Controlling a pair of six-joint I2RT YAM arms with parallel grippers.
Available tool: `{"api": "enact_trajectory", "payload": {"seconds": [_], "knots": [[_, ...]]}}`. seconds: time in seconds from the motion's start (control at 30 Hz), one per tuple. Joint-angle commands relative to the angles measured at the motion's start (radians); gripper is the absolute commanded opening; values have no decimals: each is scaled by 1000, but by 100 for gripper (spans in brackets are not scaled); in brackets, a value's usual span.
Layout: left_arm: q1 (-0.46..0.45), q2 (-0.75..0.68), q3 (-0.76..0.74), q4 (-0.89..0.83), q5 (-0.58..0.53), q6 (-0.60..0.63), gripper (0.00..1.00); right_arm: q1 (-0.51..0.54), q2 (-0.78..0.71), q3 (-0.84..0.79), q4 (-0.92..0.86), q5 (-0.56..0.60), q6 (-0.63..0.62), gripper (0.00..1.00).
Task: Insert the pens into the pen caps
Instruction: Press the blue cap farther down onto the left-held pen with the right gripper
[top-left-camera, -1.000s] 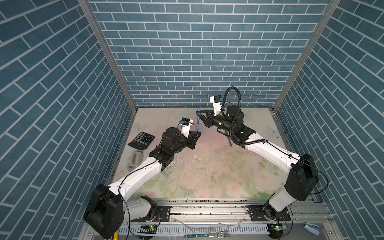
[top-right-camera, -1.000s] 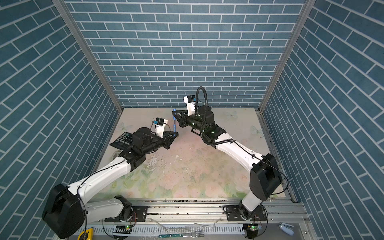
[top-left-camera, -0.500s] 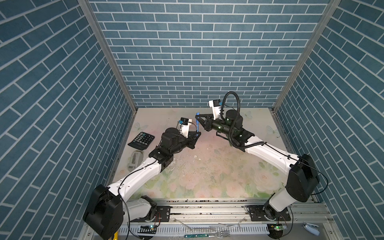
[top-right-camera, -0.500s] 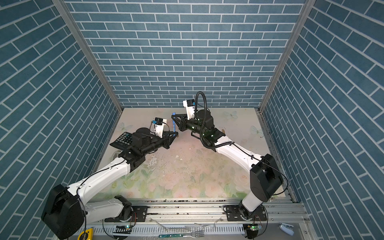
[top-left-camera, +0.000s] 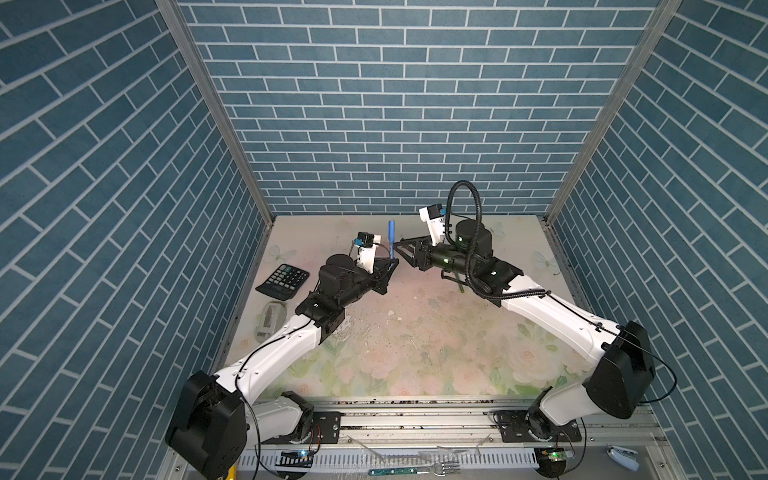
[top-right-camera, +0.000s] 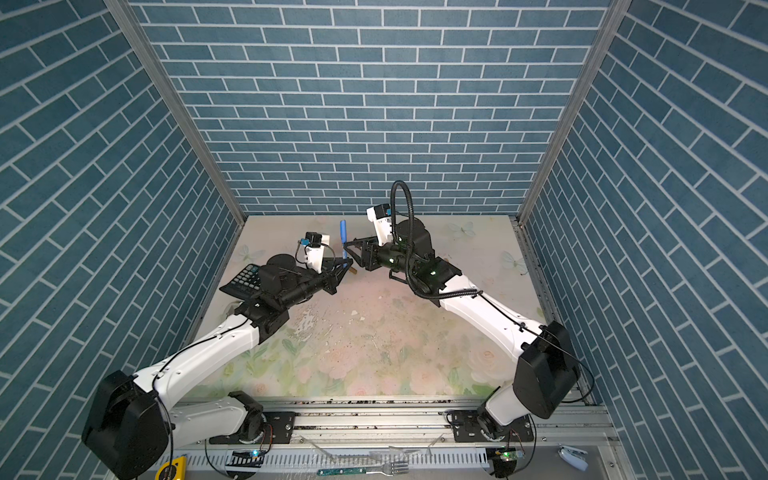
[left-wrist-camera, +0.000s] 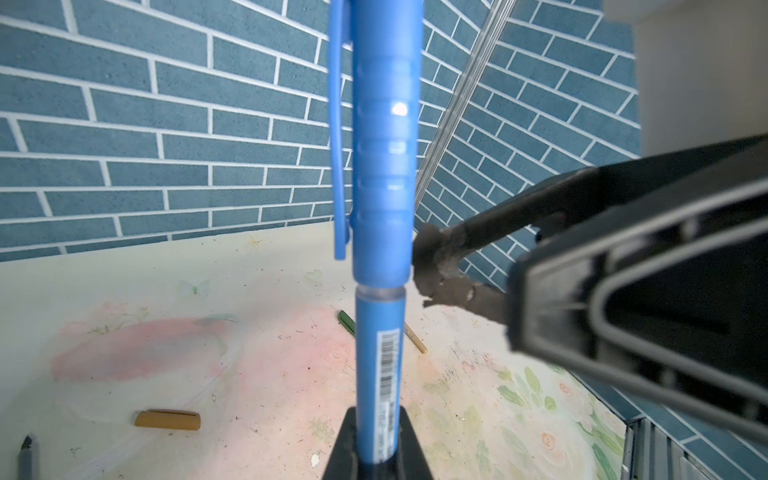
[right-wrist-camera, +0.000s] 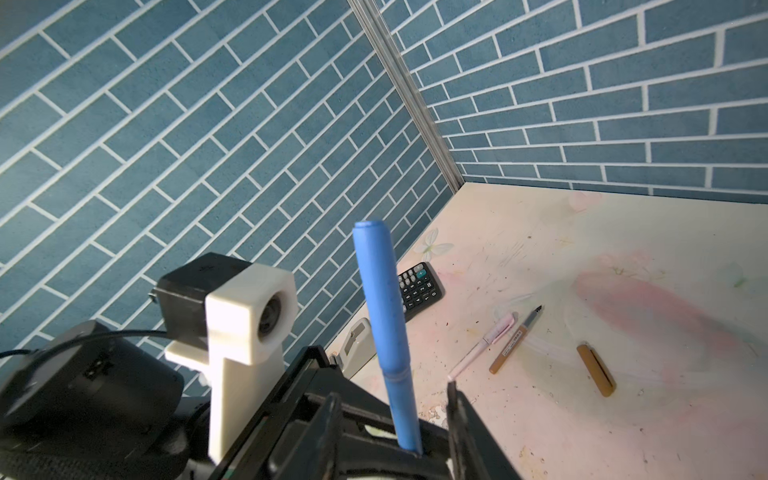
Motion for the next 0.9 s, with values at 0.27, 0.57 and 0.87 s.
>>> {"api": "enact_trajectory", "payload": {"seconds": [0.27, 0.57, 0.87], "knots": [[-1, -16, 9, -8, -26, 118, 0, -14, 90, 384, -401, 102, -133, 40], [-8, -11, 13, -22, -31, 132, 0, -15, 235, 597, -551, 35, -137, 37], [-8, -9, 19, -31, -30, 126, 0, -11, 247, 579, -548, 8, -133, 9]]}}
